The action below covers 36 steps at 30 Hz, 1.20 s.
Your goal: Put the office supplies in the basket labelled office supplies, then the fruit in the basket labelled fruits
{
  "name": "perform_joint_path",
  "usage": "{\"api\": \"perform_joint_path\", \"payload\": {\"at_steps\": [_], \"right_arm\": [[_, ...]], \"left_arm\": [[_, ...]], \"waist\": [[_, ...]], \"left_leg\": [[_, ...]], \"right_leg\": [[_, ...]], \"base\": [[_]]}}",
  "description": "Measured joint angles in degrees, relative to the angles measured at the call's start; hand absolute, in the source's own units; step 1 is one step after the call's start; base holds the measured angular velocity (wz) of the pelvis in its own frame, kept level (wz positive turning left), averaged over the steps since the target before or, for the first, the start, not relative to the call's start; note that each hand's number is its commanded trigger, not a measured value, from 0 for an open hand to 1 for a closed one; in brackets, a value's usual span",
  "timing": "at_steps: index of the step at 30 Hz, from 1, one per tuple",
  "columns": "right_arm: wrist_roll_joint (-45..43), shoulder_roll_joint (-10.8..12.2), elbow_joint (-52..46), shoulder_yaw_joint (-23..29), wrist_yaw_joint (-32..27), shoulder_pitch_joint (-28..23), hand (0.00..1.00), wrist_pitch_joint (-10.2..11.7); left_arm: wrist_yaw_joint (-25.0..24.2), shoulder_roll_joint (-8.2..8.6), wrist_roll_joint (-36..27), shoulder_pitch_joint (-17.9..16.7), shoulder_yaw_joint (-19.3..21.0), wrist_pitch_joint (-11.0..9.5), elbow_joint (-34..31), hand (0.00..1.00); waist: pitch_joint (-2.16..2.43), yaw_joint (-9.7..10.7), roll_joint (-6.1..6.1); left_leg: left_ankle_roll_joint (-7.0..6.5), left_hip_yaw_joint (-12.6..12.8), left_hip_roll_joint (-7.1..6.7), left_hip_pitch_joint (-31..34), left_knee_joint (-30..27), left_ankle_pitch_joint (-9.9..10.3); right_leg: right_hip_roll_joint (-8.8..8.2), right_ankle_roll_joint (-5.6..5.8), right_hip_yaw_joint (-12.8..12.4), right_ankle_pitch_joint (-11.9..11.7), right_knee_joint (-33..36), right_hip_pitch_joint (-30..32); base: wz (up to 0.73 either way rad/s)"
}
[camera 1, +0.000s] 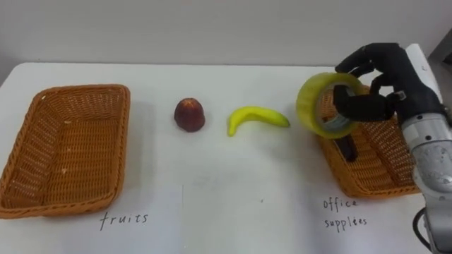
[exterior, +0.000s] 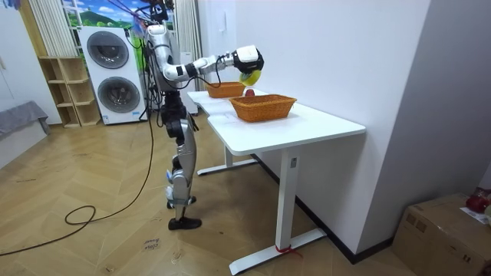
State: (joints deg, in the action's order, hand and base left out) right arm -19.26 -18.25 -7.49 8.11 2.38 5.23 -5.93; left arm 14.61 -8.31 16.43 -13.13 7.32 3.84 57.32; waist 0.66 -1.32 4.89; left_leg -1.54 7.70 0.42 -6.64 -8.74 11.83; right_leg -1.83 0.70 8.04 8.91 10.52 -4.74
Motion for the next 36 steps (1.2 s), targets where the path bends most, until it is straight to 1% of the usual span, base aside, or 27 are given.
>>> {"api": "perform_joint_path", "payload": {"at_steps": [1, 5, 7, 8, 11, 19, 21, 24, 26, 28, 30, 32, 34, 36], "right_arm": [[0.19, -0.10, 0.01, 0.05, -0.71, 0.00, 1.00, 0.02], [0.24, -0.38, 0.02, 0.16, -2.22, 0.00, 1.00, 0.02], [0.24, -0.40, 0.04, 0.16, -2.67, 0.00, 1.00, 0.01], [0.64, -0.48, 0.06, 0.17, -2.88, 0.00, 1.00, 0.01], [0.94, -0.56, 0.08, 0.19, -2.91, -0.02, 1.00, 0.00], [0.89, -0.56, 0.08, 0.53, -2.92, -0.02, 1.00, 0.01], [0.90, -0.56, 0.53, 0.73, -3.03, -0.41, 1.00, 0.09], [0.12, -0.56, 0.57, 1.37, -3.47, -2.36, 1.00, 0.03], [0.56, -0.56, 1.61, 1.58, -4.12, -3.88, 1.00, 0.04], [0.41, -0.56, 3.41, 1.59, -4.22, -4.36, 1.00, -0.28], [-0.57, -0.53, 4.56, 1.67, -4.22, -4.54, 1.00, -0.85], [-1.36, -0.54, 4.59, 2.26, -4.22, -4.54, 1.00, -1.25], [-1.56, -0.54, 4.62, 2.33, -4.21, -4.54, 1.00, -1.64], [-1.98, -0.54, 4.85, 2.33, -4.20, -4.65, 1.00, -1.77]], "left_arm": [[0.02, -0.04, 0.05, -0.09, -0.01, 0.00, -0.01, 0.00], [-0.06, -0.10, 0.90, -0.57, -0.01, 0.05, -0.09, 0.00], [-0.08, -0.23, 1.36, -0.81, -0.03, 0.24, -0.26, 0.00], [-0.09, -0.33, 1.36, -0.99, 0.05, 0.52, -0.62, 0.00], [-0.16, -0.36, 1.38, -1.94, 0.20, 0.96, -1.83, 0.00], [-0.19, -0.18, 1.40, -2.03, 0.27, 0.97, -2.24, 0.00], [-0.19, -0.24, 1.42, -2.18, 0.40, 0.99, -2.25, 0.00], [-0.15, -0.23, 1.97, -2.92, 0.46, 1.25, -2.23, 0.00], [-0.12, -0.27, 1.99, -3.34, 0.52, 1.86, -2.13, 0.00], [-0.12, -0.27, 1.99, -3.09, 0.90, 2.51, -2.07, 0.00], [-0.17, -0.28, 1.88, -3.06, 1.49, 2.84, -2.04, 0.00], [-0.27, -0.29, 1.87, -2.98, 2.65, 3.26, -1.91, 0.00], [-0.37, -0.30, 1.82, -2.98, 3.67, 3.29, -1.91, 0.00], [-0.49, -0.30, 1.82, -3.00, 3.88, 3.32, -1.91, 0.00]], "waist": [[-0.01, 0.00, 0.22], [-0.32, 0.21, 0.50], [-0.52, 0.25, 0.50], [-0.74, 0.33, 0.54], [-0.87, 1.01, 0.59], [-0.84, 1.25, 0.65], [-0.76, 1.25, 0.64], [-0.73, 1.13, 0.56], [-0.82, 1.06, 0.24], [-0.75, 1.08, 0.16], [-0.61, 1.17, -0.21], [-0.24, 1.19, -0.80], [-0.20, 1.22, -0.89], [-0.23, 1.22, -0.84]], "left_leg": [[0.00, 0.00, 0.01, -0.13, 0.00, 0.00], [0.01, -0.04, 0.01, -0.21, 0.04, 0.01], [0.02, -0.11, 0.03, -0.18, 0.10, 0.01], [0.02, -0.17, 0.04, -0.13, 0.10, 0.01], [0.02, -0.46, 0.04, 0.07, 0.00, 0.02], [0.02, -0.37, 0.02, 0.05, 0.01, 0.02], [0.02, -0.59, 0.00, 0.06, 0.01, 0.02], [0.03, -0.70, -0.04, 0.05, 0.02, 0.03], [0.05, -0.64, -0.02, 0.12, 0.02, 0.03], [0.04, -0.61, -0.04, 0.23, 0.05, 0.04], [0.04, -0.40, -0.04, 0.31, 0.03, 0.03], [0.04, -0.06, 0.03, 0.12, 0.04, 0.03], [0.05, 0.01, 0.07, 0.03, 0.04, 0.03], [0.05, 0.06, 0.06, -0.05, -0.01, 0.03]], "right_leg": [[0.00, 0.00, 0.02, 0.00, 0.00, -0.11], [0.02, 0.00, 0.03, 0.00, 0.01, -0.15], [0.04, -0.01, 0.05, 0.00, 0.01, -0.15], [0.05, -0.01, 0.05, 0.00, 0.01, -0.13], [0.06, -0.01, 0.12, 0.00, 0.00, -0.09], [0.07, 0.00, 0.06, 0.00, -0.10, -0.09], [0.08, 0.00, 0.06, 0.00, -0.42, -0.20], [0.10, -0.01, 0.11, 0.00, -0.71, -0.35], [0.12, -0.01, 0.02, 0.00, -0.70, -0.27], [0.07, -0.01, 0.03, 0.00, -0.66, -0.11], [0.03, -0.01, 0.07, -0.01, -0.60, 0.02], [0.04, -0.01, 0.05, 0.00, -0.52, 0.00], [0.07, -0.01, 0.04, -0.01, -0.52, -0.05], [0.06, -0.03, 0.02, -0.02, -0.49, -0.09]], "base": [[0.00], [0.00], [0.00], [0.00], [0.03], [0.00], [0.00], [0.00], [0.00], [0.00], [0.00], [-0.03], [0.00], [0.00]]}}
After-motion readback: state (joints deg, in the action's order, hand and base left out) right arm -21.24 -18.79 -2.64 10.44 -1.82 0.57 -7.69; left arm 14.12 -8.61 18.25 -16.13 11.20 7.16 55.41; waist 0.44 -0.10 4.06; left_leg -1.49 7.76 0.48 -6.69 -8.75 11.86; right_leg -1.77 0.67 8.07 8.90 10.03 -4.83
